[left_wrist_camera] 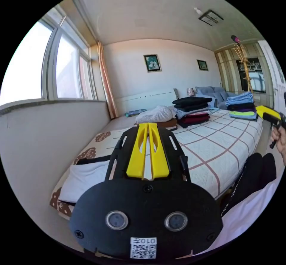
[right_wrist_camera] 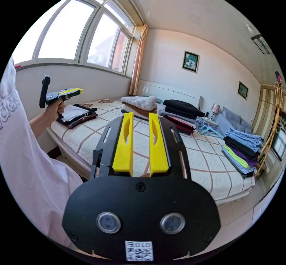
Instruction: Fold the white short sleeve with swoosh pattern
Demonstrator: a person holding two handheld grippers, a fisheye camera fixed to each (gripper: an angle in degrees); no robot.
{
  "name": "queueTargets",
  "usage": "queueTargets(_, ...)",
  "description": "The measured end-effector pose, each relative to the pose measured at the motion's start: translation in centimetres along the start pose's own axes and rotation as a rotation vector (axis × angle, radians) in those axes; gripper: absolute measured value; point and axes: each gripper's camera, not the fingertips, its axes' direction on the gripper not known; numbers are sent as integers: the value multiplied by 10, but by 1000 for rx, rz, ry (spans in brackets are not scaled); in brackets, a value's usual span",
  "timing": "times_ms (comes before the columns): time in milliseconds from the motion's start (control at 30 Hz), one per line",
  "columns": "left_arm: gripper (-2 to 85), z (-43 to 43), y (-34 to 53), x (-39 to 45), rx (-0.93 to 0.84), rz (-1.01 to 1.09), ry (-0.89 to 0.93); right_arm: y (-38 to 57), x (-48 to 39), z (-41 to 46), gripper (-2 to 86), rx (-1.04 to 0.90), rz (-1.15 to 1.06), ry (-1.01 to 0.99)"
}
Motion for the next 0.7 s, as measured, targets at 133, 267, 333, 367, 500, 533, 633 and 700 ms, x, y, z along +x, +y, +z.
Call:
queueTargets(133, 37, 8, 27, -78, -131, -138, -26, 30, -29, -5, 83, 30, -56, -18)
queueTargets(267, 87, 10, 52, -133, -281, -193, -82, 61, -41, -13, 96, 105, -10, -30)
queueTargets(333, 101, 15, 66, -152, -370, -118, -66, 72, -45, -15, 105, 125, -5, -41)
queueTargets(367, 102, 16, 68, -154, -394, -90, -70, 79, -48, -15, 113, 135, -3, -42)
queueTargets(500, 100, 29, 76, -150, -507, 86, -161, 96, -54, -12, 140, 146, 9, -52)
queueTargets(533, 98, 31, 75, -149, -499, 101, -182, 102, -55, -9, 144, 146, 1, -65)
queueTargets(633, 95, 45, 73, -161, -525, 69, -216, 118, -58, -4, 148, 138, -7, -89)
queueTargets(700, 94, 57, 76, -177, -584, 29, -182, 127, -59, -3, 148, 144, -8, -84)
